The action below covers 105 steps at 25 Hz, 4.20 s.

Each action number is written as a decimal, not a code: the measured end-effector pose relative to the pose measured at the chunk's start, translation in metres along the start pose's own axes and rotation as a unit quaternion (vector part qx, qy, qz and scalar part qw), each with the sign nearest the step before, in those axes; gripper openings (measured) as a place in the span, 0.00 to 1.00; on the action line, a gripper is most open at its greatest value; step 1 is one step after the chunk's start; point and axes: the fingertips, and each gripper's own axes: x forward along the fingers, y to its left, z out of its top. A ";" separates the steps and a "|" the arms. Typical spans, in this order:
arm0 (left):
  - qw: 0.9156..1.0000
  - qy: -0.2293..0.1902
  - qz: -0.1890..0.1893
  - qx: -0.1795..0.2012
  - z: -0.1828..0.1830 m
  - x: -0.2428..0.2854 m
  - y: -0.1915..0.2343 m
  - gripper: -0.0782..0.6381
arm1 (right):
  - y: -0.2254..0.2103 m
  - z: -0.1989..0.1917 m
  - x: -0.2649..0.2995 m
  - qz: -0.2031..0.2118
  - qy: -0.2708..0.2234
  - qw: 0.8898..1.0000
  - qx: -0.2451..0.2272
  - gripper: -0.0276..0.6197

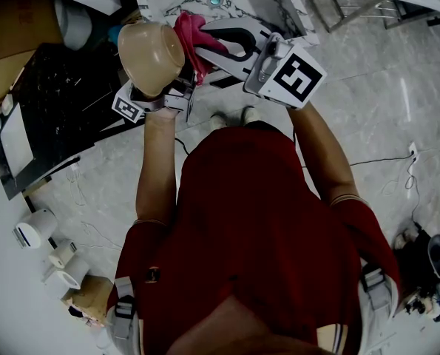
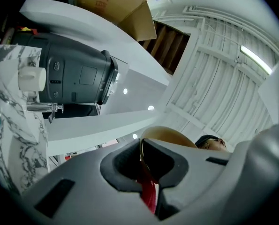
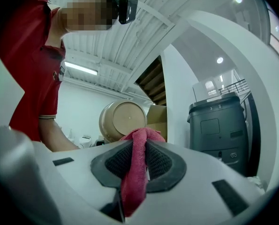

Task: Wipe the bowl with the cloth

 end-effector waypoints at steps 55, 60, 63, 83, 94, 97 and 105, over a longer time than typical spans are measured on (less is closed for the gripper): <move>0.982 -0.024 0.175 0.063 0.026 -0.045 0.040 0.14 | 0.020 0.035 0.002 -0.012 -0.022 0.998 -0.058 0.15; 0.984 -0.010 0.166 0.060 0.023 -0.043 0.038 0.14 | 0.016 0.039 0.002 -0.021 -0.027 0.998 -0.059 0.15; 0.987 0.000 0.151 0.051 0.019 -0.040 0.035 0.14 | 0.011 0.043 0.001 -0.028 -0.037 0.998 -0.050 0.15; 0.995 0.071 0.076 0.010 -0.007 -0.027 0.019 0.14 | -0.006 0.050 0.001 -0.026 -0.045 0.998 -0.034 0.15; 0.996 0.081 0.015 -0.014 -0.017 -0.013 0.007 0.14 | -0.020 0.038 0.002 -0.031 -0.052 0.998 0.010 0.15; 0.998 0.068 0.004 -0.016 -0.014 -0.010 0.004 0.14 | -0.023 0.030 0.004 -0.043 -0.044 0.998 0.020 0.15; 1.000 0.028 0.014 -0.004 -0.001 -0.008 0.009 0.14 | -0.026 0.014 0.005 -0.067 -0.020 0.997 0.030 0.15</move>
